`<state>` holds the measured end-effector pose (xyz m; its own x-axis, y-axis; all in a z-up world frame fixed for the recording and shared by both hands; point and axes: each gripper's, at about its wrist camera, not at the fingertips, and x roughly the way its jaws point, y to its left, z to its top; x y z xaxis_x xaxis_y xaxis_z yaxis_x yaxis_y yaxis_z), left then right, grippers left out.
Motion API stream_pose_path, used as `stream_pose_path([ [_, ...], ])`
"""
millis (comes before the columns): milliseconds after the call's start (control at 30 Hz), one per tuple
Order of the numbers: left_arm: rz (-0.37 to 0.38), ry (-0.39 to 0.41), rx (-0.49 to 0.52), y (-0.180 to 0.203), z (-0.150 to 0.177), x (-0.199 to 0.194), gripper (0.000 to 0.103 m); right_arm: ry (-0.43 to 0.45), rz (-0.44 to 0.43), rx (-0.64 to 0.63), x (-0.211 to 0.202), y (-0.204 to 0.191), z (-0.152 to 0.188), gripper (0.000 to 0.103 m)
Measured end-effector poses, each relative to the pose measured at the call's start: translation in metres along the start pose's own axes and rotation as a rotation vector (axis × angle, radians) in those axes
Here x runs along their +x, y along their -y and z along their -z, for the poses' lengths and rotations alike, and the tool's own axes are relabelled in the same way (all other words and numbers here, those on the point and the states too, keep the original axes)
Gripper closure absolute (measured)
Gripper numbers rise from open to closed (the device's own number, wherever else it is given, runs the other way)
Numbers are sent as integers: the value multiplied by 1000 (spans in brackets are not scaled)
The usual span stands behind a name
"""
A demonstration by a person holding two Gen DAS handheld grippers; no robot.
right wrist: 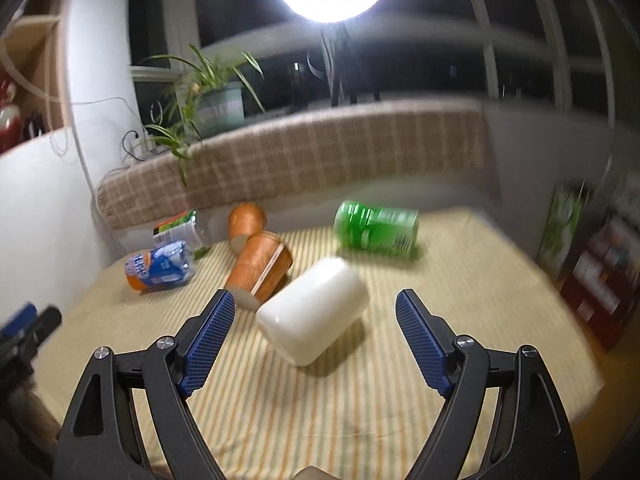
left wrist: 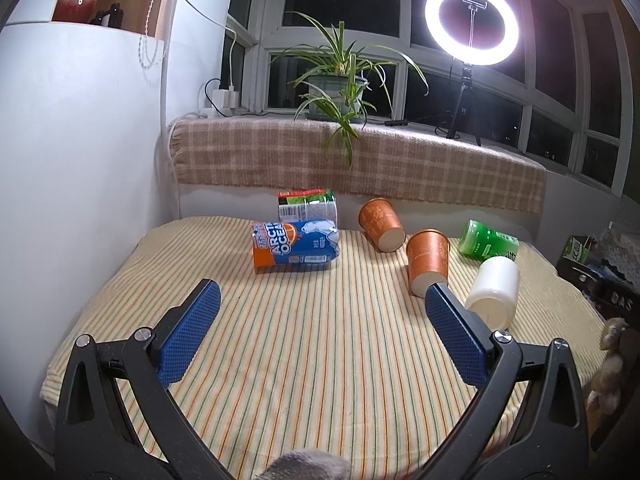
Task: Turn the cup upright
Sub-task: 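Move the right gripper to the white cup and close around its body, then lift the white cup with the right gripper and rotate it upright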
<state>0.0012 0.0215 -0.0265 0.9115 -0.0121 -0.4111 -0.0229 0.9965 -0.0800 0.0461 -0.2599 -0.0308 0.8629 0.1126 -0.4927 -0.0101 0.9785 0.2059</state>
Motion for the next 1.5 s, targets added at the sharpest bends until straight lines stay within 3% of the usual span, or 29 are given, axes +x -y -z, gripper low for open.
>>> stream_pose_path([
  [333, -3, -67, -43, -12, 10, -5, 0, -302, -202, 450, 79, 50, 4, 20],
  [433, -7, -78, -60, -18, 14, -5, 0, -342, -268, 571, 96, 60, 10, 20],
  [600, -13, -80, -70, -24, 16, -5, 0, -397, -314, 655, 115, 64, 14, 20],
  [900, -18, -81, -74, -29, 16, -5, 0, -457, -347, 753, 143, 68, 23, 21],
  [967, -21, -78, -76, -31, 16, -5, 0, -455, -351, 747, 144, 69, 22, 27],
  [1500, -32, -74, -76, -34, 15, -5, 0, -438, -443, 704, 135, 78, 26, 28],
])
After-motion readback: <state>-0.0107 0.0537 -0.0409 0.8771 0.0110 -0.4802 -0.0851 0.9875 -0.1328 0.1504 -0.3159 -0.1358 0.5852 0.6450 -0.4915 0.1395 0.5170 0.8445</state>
